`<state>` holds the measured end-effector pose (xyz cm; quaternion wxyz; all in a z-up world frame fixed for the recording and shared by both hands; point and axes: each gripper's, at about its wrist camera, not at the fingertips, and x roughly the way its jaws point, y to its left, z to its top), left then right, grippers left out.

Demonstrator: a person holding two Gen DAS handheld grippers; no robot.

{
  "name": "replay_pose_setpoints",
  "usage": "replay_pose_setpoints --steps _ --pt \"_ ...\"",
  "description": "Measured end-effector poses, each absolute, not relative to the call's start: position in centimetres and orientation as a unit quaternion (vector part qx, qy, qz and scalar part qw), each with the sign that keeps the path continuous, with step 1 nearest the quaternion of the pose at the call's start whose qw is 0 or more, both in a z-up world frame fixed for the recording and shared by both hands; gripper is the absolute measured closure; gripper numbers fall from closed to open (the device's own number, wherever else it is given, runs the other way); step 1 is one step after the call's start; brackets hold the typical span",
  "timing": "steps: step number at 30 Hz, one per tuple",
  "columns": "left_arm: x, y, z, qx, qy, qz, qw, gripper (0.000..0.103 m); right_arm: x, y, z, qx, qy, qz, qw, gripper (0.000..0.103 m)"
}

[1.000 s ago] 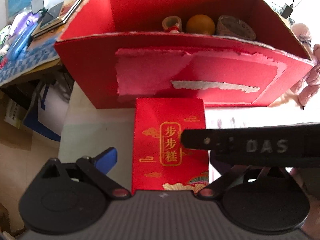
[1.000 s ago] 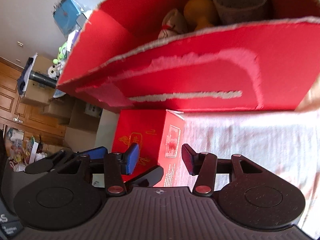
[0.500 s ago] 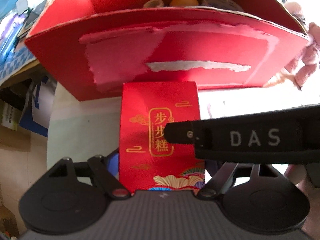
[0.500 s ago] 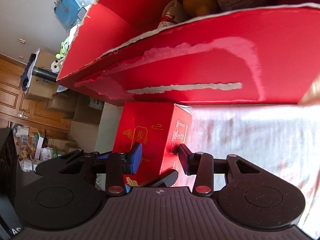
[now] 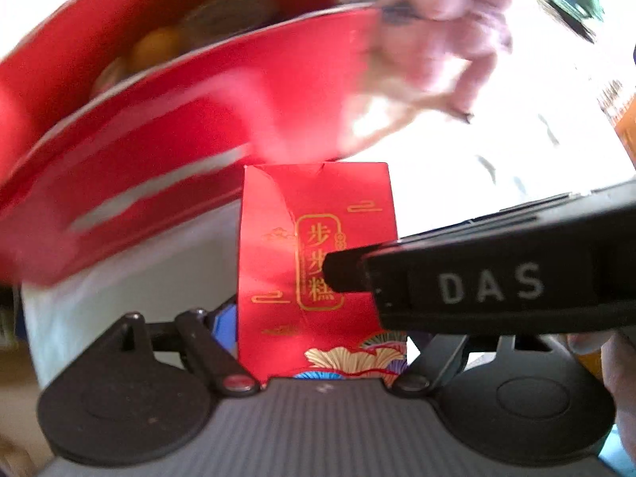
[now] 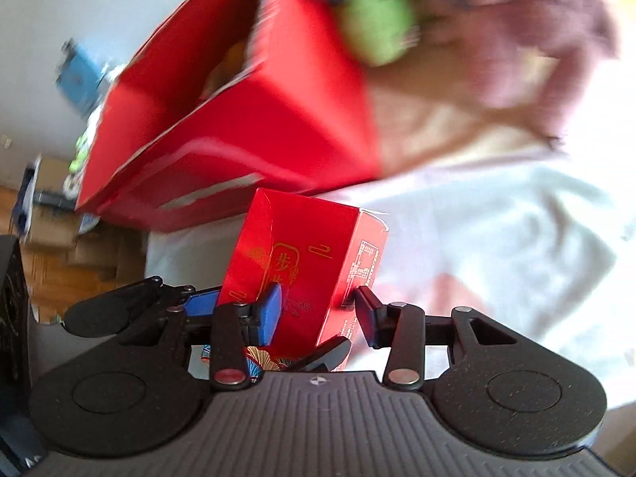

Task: Organize objects
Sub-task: 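Lift the gift box with the right gripper and carry it over the box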

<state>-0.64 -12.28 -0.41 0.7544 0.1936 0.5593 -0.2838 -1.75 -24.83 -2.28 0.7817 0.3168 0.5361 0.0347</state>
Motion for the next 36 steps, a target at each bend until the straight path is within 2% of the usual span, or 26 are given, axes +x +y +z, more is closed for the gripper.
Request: replay_pose_setpoints --steps 9,18,27,36 --pt "-4.6 -21.7 1.9 0.274 0.490 -0.359 0.745 0.022 -7.6 -32.1 -0.1 0.356 0.474 -0.046 0.804 0.058" --pt "-5.1 -25.2 7.0 0.258 0.423 -0.373 0.784 0.022 -9.6 -35.1 5.1 0.328 0.386 -0.053 0.861 0.058" --pt "-4.1 -23.5 11.3 0.216 0.389 -0.333 0.832 0.022 -8.5 -34.4 7.9 0.306 0.345 -0.004 0.887 0.058" --pt "0.4 -18.1 14.7 0.183 0.364 -0.272 0.872 0.022 -2.4 -31.0 11.2 0.280 0.318 0.061 0.904 0.059"
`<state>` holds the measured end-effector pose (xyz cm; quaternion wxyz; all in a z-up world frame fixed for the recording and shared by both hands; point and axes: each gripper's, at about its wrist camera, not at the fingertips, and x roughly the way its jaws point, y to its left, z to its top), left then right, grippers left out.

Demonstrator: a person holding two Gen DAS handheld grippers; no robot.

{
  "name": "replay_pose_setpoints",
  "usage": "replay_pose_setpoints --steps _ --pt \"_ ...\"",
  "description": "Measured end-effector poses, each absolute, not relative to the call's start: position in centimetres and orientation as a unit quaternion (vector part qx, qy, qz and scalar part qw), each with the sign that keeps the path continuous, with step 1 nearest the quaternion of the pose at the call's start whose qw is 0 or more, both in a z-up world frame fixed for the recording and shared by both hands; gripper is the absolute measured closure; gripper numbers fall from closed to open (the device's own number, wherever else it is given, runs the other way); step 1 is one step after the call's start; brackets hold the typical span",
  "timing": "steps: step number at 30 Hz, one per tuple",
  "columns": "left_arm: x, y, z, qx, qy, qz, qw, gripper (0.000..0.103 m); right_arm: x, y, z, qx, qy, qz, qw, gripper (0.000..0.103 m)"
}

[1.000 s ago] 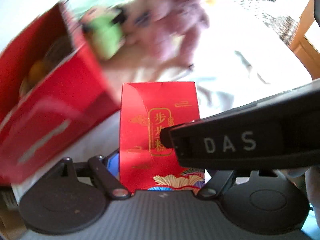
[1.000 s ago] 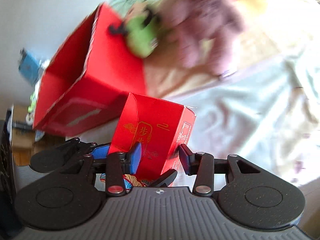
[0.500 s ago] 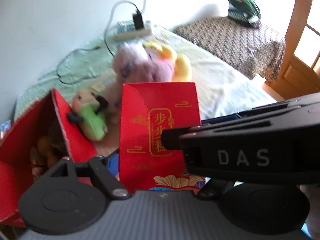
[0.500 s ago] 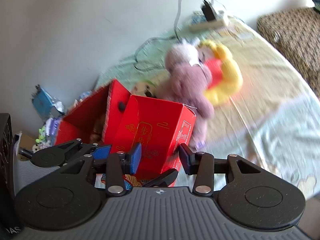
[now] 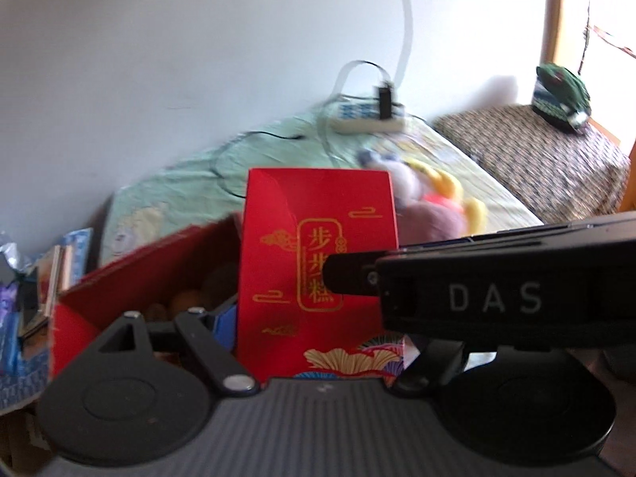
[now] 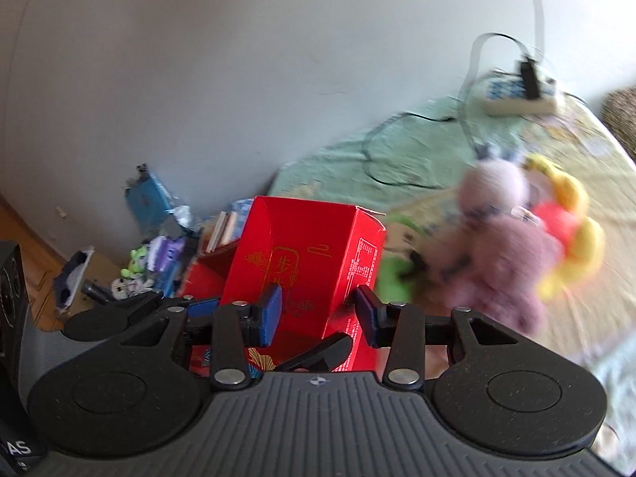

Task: Organize objects
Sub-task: 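Lift the gift box with the right gripper and carry it over the box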

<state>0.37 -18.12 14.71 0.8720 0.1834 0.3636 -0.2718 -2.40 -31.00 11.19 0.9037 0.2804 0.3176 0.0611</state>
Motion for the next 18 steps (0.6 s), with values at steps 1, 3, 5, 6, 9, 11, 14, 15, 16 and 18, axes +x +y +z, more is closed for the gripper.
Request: replay_pose_setpoints --steps 1,3,5,6,9,11,14,15,16,18 --pt "1.2 -17.3 14.9 0.180 0.363 -0.266 0.875 0.022 -1.5 -30.4 11.4 0.278 0.318 0.066 0.904 0.059" --pt "2.8 -15.6 15.1 0.171 0.365 -0.254 0.879 0.022 0.6 -29.0 11.5 0.272 0.322 0.078 0.903 0.059" --pt "4.6 -13.7 14.9 0.163 0.371 -0.242 0.882 0.022 2.7 -27.5 11.4 0.266 0.331 0.090 0.901 0.059" --pt "5.4 -13.0 14.7 0.161 0.374 -0.236 0.882 0.022 3.9 -26.5 11.4 0.262 0.336 0.097 0.899 0.059" --pt "8.2 -10.4 13.8 0.157 0.387 -0.217 0.882 0.022 6.8 -24.0 10.6 0.252 0.352 0.117 0.894 0.059" --pt "9.8 -8.7 12.9 0.156 0.399 -0.203 0.880 0.022 8.7 -22.4 9.7 0.250 0.365 0.131 0.887 0.059" --pt "12.3 -6.2 11.2 0.154 0.423 -0.185 0.873 0.022 11.6 -20.3 8.1 0.252 0.391 0.151 0.872 0.059" --pt "12.9 -5.5 10.5 0.153 0.430 -0.180 0.871 0.022 12.6 -19.6 7.5 0.252 0.401 0.158 0.866 0.059" --pt "13.4 -4.9 9.9 0.153 0.437 -0.174 0.869 0.022 13.4 -18.9 7.0 0.252 0.410 0.165 0.861 0.059" --pt "14.6 -3.7 8.7 0.153 0.452 -0.162 0.863 0.022 14.8 -17.8 5.9 0.253 0.429 0.175 0.849 0.059"
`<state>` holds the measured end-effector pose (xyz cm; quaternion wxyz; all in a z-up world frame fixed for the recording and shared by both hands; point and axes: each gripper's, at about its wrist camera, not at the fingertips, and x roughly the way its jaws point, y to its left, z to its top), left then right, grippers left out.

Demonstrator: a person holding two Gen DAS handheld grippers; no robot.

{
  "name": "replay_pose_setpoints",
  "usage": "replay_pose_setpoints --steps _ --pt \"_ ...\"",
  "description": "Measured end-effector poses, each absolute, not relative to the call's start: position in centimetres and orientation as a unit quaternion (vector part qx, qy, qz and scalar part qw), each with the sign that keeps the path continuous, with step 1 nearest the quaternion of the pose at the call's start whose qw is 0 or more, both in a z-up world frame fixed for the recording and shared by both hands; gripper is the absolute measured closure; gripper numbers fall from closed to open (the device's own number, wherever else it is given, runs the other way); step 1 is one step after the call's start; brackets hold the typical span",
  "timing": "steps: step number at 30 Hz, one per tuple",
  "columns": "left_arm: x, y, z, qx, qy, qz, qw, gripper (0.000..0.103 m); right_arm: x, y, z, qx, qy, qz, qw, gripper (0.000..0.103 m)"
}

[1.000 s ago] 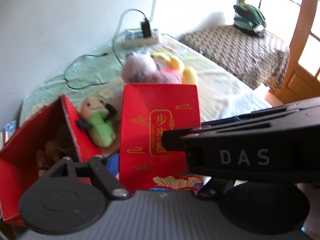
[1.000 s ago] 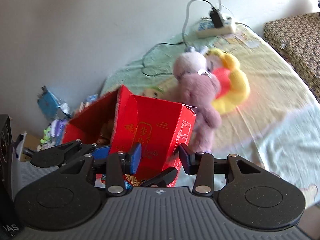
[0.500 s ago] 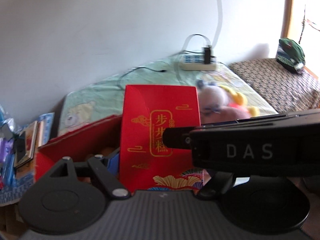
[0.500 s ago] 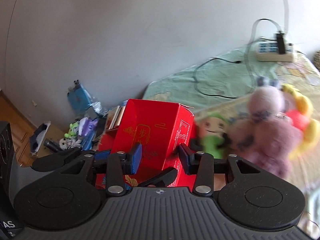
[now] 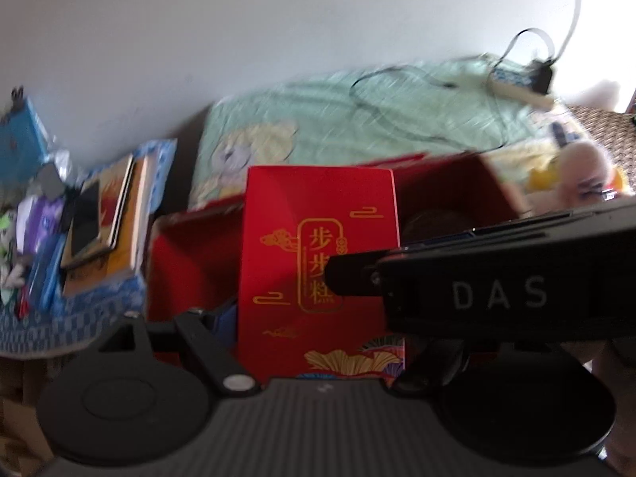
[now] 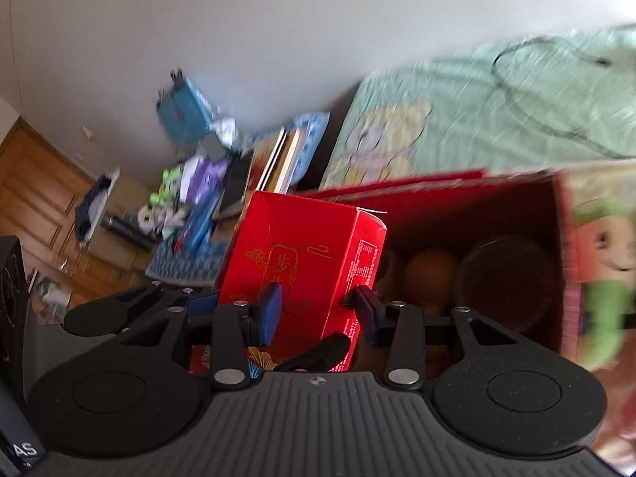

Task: Organize objects
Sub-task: 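Lift the gift box with the right gripper and carry it over the box, then lower the gift box into the red box beside the figurine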

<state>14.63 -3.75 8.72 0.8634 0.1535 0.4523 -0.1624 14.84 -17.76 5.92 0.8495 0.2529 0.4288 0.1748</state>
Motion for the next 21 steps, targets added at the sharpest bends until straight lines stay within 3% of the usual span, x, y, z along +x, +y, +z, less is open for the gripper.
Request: replay_pose_setpoints --steps 21 --pt "19.0 -1.0 2.7 0.166 0.523 -0.133 0.825 0.019 21.2 -14.8 -0.3 0.262 0.540 0.207 0.773 0.058"
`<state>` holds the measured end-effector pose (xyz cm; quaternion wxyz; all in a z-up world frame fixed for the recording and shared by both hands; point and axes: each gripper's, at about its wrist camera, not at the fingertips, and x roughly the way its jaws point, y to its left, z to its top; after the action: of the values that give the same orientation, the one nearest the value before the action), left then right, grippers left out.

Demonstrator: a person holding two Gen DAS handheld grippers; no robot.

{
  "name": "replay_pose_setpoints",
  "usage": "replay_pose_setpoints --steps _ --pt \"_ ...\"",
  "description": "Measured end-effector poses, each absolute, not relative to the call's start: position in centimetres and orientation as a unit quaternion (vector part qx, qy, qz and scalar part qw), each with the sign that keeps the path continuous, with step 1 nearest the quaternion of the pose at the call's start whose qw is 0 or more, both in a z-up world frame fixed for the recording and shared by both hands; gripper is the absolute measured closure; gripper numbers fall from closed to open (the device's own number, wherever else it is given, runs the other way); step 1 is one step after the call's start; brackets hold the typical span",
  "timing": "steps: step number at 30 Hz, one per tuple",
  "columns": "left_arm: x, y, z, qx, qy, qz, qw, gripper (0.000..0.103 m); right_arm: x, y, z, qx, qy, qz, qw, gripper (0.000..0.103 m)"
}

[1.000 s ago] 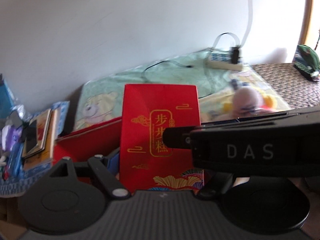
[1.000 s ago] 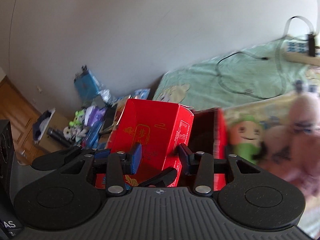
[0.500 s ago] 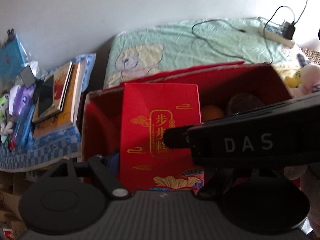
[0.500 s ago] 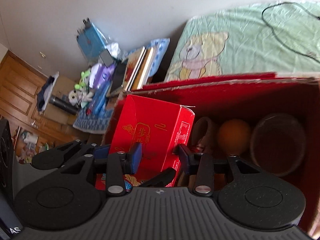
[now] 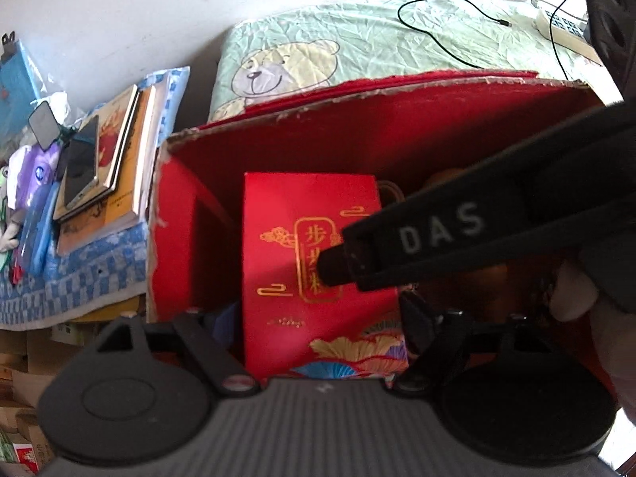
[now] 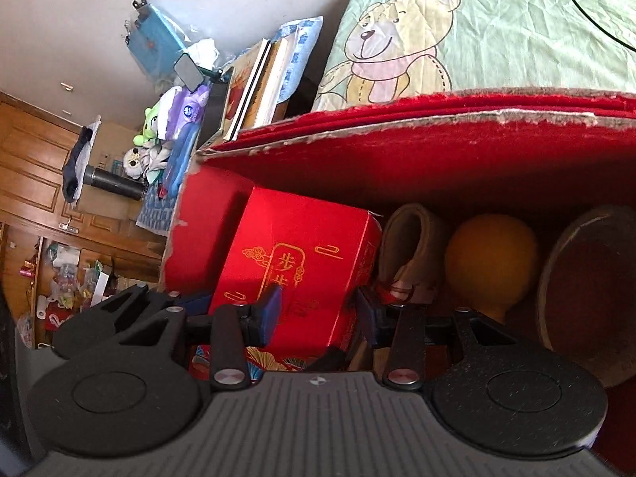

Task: Organize objects
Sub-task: 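Lower the gift box into the red box beside the figurine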

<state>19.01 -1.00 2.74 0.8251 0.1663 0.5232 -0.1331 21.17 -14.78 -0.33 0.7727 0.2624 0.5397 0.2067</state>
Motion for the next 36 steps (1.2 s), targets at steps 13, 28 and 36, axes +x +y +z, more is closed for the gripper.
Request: replay_pose_setpoints --steps 13,28,36 --pt "18.0 -0.6 4.2 0.180 0.492 -0.131 0.841 0.013 21.2 -15.2 -0.9 0.283 0.532 0.218 0.768 0.059" --pt "18.3 -2.4 3.5 0.179 0.492 -0.138 0.841 0.017 19.3 -17.0 0.9 0.265 0.490 0.144 0.818 0.059" --pt "18.6 -2.6 2.7 0.183 0.495 -0.138 0.838 0.016 18.3 -17.4 1.3 0.242 0.474 0.098 0.841 0.059"
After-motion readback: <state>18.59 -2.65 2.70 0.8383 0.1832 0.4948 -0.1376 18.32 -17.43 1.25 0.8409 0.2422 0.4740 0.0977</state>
